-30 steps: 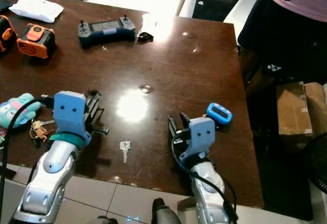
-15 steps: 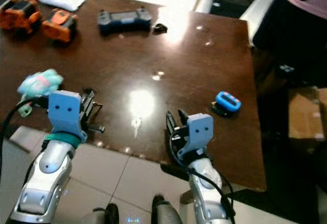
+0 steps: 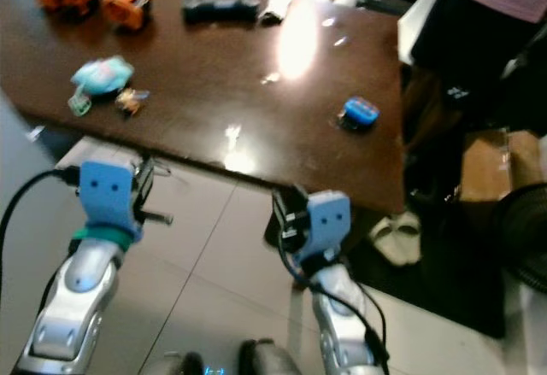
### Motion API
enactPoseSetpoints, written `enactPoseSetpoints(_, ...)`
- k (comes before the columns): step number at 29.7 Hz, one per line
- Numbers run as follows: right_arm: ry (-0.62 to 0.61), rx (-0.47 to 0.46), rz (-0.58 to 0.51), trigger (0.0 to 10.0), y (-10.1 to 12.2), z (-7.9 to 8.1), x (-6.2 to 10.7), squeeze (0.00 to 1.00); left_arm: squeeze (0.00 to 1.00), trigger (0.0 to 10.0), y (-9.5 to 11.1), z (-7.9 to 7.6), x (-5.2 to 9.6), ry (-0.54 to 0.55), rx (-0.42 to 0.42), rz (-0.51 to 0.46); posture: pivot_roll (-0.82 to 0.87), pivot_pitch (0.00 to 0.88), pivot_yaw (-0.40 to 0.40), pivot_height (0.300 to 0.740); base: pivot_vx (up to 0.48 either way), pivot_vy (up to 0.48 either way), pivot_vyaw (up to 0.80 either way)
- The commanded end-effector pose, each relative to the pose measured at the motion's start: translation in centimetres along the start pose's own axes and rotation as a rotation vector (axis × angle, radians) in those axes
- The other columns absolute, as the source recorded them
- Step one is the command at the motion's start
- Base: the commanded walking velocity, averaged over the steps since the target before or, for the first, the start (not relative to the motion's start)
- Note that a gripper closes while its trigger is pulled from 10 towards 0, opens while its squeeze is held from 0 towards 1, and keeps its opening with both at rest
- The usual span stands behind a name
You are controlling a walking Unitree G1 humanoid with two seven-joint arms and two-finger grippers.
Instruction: Hang keys on a hook
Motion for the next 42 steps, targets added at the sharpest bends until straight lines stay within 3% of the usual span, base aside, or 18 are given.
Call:
enactPoseSetpoints(1, -0.006, 0.007, 0.039, 10.0, -1.0, -0.3, 0.7, 0.0, 0.0, 10.0, -0.7, -0.3, 0.2, -0.009, -0.005, 0.025, -0.03, 0.139, -0.006, 0.74, -0.405, 0.0, 0.0)
enactPoseSetpoints(32, 0.025, 0.032, 0.034, 10.0, -0.8, -0.2, 0.6, 0.0, 0.0, 10.0, -0.9, -0.7, -0.1, -0.015, -0.017, 0.038, -0.03, 0.139, -0.009, 0.74, -0.021, 0.0, 0.74)
enactPoseSetpoints(42, 0.004, 0.01, 0.016, 10.0, -0.5, -0.5, 0.4, 0.0, 0.0, 10.0, 0.0, -1.0, -0.6, -0.024, -0.019, 0.004, -0.04, 0.133, -0.009, 0.74, 0.383, 0.0, 0.0)
Point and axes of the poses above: a point about 5 cm out from each wrist's last joint towards the gripper, its own x axis pointing back from the gripper into the wrist, its own y axis along the axis of the wrist's last joint, z = x × y, the point moved 6 cm from there along -x, pointing out of the wrist towards the gripper, and after that the axes turned 2 degrees about x, right-handed, at the moved point
